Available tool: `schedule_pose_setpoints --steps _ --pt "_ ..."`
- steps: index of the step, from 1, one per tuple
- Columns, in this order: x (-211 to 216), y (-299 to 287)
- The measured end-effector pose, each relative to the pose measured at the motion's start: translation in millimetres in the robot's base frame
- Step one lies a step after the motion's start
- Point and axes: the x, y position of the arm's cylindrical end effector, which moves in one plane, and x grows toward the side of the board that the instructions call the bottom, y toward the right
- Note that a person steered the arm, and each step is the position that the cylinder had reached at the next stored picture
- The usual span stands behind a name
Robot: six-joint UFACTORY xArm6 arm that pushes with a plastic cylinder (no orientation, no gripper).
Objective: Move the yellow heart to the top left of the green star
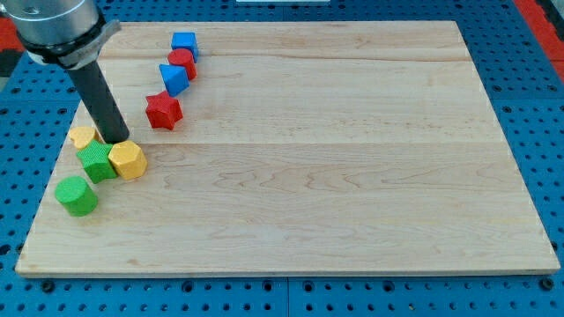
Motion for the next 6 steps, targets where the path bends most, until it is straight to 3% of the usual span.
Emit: schedule_pose_setpoints --steps 1,3,4,6 --pt "-3.2 33.9" --pt "-34.5 46.4" --pt "1.7 53.8" --pt "-5.1 -32.0"
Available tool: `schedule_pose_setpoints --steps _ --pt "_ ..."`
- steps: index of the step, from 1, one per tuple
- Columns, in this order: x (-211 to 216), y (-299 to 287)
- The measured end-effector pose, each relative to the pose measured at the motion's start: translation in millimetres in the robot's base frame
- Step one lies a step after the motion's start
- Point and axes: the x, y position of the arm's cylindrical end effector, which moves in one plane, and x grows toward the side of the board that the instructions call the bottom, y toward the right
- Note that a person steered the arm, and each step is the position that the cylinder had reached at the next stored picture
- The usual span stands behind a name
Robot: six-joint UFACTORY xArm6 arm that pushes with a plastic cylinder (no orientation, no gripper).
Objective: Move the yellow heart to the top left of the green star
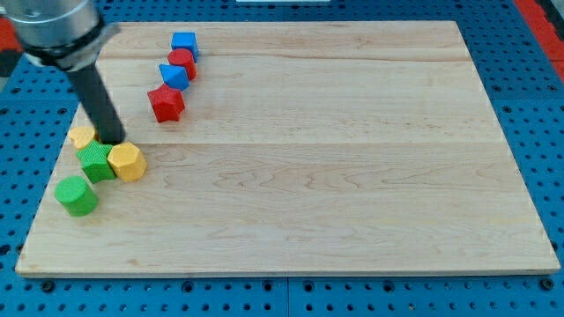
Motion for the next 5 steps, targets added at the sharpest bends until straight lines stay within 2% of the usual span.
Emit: schedule_pose_setpoints --steps 5 --pt "-10.5 -35.0"
